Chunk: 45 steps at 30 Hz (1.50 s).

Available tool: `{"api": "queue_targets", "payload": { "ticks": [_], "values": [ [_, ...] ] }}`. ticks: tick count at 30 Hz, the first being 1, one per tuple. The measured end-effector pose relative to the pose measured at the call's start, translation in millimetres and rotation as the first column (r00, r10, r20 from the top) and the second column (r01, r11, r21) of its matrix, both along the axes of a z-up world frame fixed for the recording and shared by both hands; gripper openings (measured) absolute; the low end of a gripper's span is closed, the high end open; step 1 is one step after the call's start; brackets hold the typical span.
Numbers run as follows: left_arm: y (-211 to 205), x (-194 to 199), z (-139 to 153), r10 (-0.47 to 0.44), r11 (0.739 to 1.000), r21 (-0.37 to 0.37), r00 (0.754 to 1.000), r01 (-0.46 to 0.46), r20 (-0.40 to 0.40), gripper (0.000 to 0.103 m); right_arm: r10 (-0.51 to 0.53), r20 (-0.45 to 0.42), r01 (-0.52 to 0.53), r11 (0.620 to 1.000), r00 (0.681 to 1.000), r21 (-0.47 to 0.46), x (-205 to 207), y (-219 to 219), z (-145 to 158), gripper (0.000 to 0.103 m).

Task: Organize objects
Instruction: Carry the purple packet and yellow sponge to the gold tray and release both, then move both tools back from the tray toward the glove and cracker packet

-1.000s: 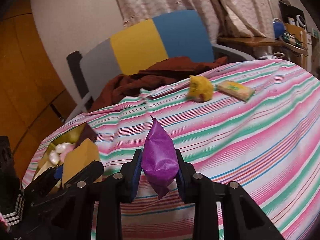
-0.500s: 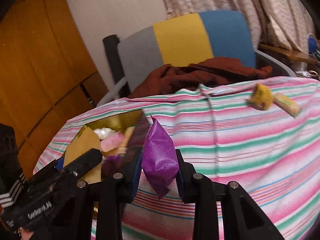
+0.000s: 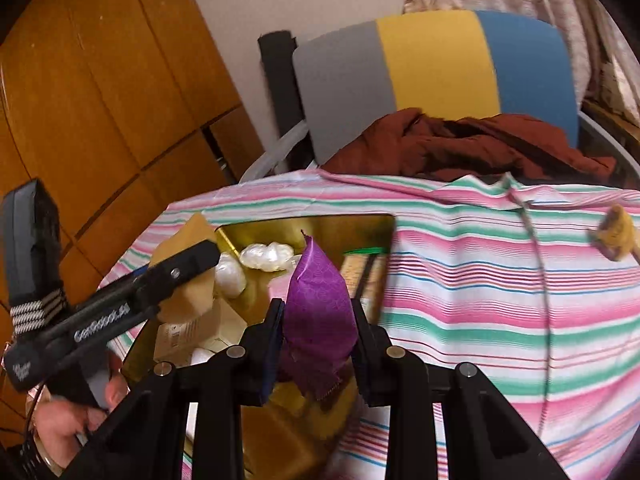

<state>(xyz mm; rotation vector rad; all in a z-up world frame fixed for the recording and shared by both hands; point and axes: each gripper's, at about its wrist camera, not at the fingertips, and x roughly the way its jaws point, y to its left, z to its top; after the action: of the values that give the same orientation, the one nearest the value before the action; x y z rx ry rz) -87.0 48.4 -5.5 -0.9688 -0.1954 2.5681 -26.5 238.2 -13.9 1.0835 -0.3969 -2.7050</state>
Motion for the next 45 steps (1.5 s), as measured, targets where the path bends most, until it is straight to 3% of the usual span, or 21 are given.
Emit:
{"api": "queue_targets", "payload": {
  "ticks": [6, 11, 14, 19, 26, 38, 45],
  "values": [
    [-12, -37, -19, 0.017, 1.0, 0.005, 0.99, -0.017, 0.137, 0.064, 0.024, 0.063, -0.023, 1.0, 0.998, -0.005, -28, -13, -12, 0.032],
    [-21, -46, -27, 0.07, 0.996, 0.042, 0.976, -0.081, 0.205, 0.086, 0.01, 0.092, -0.01, 1.0, 0.996, 0.001, -41, -17, -16, 0.044],
    [-29, -44, -25, 0.12, 0.99, 0.054, 0.972, -0.134, 0.201, 0.095, 0.001, 0.082, 0.0, 1.0, 0.997, -0.019, -35, -10, -14, 0.044],
    [-44, -32, -13, 0.222, 0.967, 0.086, 0.959, -0.24, 0.175, 0.101, -0.033, 0.076, 0.035, 0.999, 0.997, -0.032, -27, 2, -13, 0.045],
    [-43, -7, 1, 0.274, 0.952, 0.105, 0.953, -0.287, 0.126, 0.103, -0.05, 0.099, 0.056, 0.997, 0.994, -0.055, -27, 9, -18, 0.045],
    [-22, 17, 6, 0.225, 0.97, 0.073, 0.969, -0.233, 0.105, 0.103, -0.051, 0.069, 0.054, 0.998, 0.996, -0.036, -15, 12, -10, 0.045],
    [6, 32, 9, 0.12, 0.99, 0.06, 0.987, -0.126, 0.103, 0.103, -0.128, 0.068, 0.122, 0.99, 0.989, 0.077, 2, 37, -9, 0.045]
  ]
}}
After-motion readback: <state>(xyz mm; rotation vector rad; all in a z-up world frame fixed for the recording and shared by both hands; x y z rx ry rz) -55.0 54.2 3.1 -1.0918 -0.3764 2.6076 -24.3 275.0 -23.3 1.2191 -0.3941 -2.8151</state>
